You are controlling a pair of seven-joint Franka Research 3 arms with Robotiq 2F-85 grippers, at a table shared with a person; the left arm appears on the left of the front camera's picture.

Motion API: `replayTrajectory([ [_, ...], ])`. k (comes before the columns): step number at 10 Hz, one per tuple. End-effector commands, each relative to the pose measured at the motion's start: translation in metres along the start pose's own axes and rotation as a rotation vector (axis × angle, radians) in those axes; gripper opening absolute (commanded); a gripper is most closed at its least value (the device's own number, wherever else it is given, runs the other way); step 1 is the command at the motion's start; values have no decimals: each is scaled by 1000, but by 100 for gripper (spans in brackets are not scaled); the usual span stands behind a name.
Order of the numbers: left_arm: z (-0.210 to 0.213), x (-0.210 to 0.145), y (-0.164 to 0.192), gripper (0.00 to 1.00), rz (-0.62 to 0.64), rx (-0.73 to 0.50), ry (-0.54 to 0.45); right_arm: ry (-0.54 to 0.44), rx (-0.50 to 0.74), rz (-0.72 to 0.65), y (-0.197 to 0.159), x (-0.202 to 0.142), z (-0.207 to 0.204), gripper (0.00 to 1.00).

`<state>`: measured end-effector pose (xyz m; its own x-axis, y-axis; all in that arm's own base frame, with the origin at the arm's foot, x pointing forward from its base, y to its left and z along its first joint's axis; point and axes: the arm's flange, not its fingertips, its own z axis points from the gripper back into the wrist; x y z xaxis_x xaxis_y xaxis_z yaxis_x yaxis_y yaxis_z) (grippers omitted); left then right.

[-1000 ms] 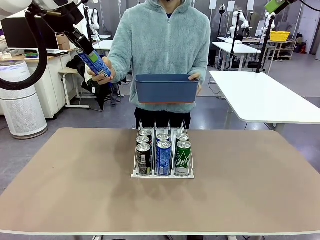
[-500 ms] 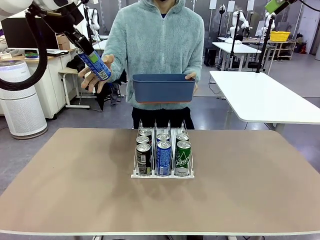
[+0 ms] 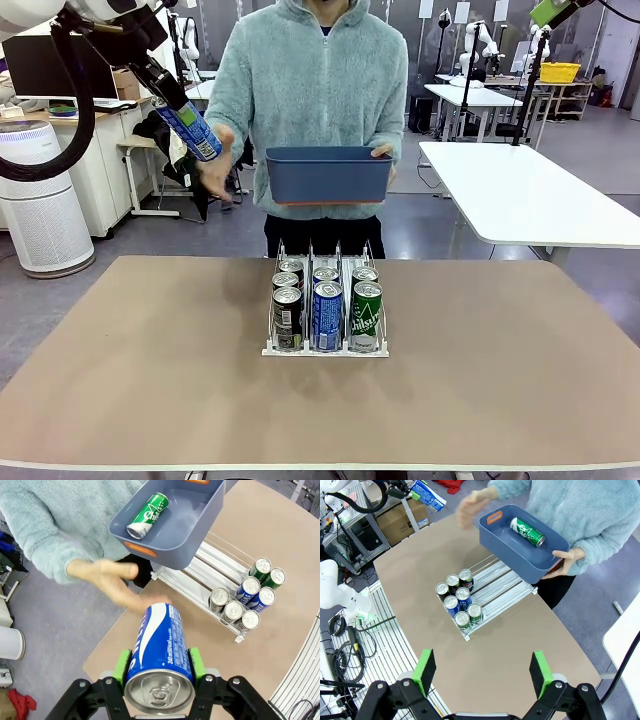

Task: Fill the beverage cans into the dispenser.
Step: Place the picked Ionic drink in the line of the Automatic Can Dispenser with the same cans.

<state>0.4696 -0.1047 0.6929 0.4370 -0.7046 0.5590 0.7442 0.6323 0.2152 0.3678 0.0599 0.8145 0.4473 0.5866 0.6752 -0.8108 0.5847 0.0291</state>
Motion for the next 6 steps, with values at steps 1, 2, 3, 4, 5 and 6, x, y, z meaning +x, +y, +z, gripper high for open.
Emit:
replayTrajectory([
  [1,3,-2,0,37,0,5,-5,0,8,-8,2,0,0,100],
  [2,3,-2,0,37,0,5,-5,0,8,-8,2,0,0,100],
  [3,0,0,0,57,0,0,0,0,8,-8,2,0,0,100],
  [4,1,0,-11,57,30,5,42,0,8,-8,2,0,0,100],
  [5,-3,6,-33,57,31,-20,75,0,8,-8,2,0,0,100],
  [6,-7,13,-59,57,61,-52,111,0,8,-8,2,0,0,100],
])
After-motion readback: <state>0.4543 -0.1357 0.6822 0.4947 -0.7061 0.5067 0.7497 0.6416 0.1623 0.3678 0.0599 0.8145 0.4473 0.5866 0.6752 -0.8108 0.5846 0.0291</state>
